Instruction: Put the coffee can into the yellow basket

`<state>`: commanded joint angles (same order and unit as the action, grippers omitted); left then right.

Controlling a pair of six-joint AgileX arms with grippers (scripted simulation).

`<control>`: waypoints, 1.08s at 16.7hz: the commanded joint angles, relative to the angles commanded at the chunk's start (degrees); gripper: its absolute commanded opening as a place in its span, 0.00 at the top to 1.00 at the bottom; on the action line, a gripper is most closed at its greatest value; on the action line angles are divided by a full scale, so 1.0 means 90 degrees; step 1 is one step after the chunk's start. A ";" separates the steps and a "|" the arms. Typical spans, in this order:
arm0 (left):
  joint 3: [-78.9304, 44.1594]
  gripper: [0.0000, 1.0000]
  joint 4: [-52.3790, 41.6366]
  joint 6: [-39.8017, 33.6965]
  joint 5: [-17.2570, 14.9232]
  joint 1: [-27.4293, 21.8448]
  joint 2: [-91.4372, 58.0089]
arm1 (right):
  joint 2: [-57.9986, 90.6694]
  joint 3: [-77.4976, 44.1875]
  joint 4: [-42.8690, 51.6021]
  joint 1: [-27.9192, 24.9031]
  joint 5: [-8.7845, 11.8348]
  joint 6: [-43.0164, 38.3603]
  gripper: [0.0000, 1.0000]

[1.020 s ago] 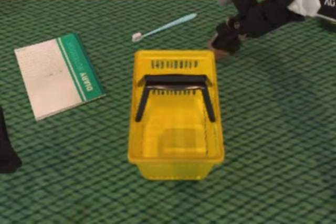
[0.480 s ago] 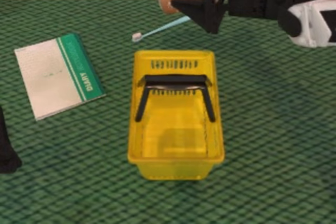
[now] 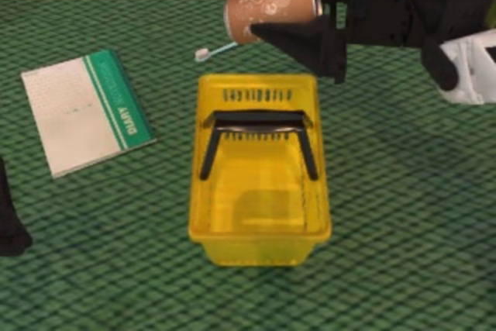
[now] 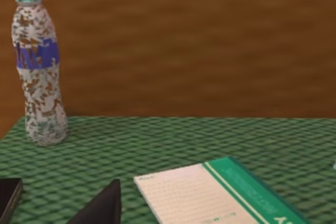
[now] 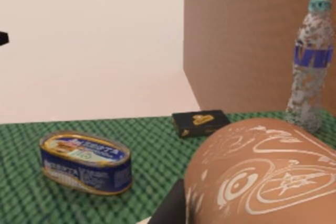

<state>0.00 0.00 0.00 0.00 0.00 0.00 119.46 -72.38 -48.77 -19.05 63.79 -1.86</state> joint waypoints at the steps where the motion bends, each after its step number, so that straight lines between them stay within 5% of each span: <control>1: 0.0000 0.00 0.0000 0.0000 0.0000 0.0000 0.0000 | 0.0000 0.0000 0.0000 0.0000 0.0000 0.0000 1.00; 18: 0.0000 0.00 0.0000 0.0000 0.0000 0.0000 0.0000 | 0.1663 0.0360 -0.1970 -0.0028 -0.0024 0.0033 1.00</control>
<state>0.00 0.00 0.00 0.00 0.00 0.00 134.43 -69.14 -66.50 -19.30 63.58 -1.56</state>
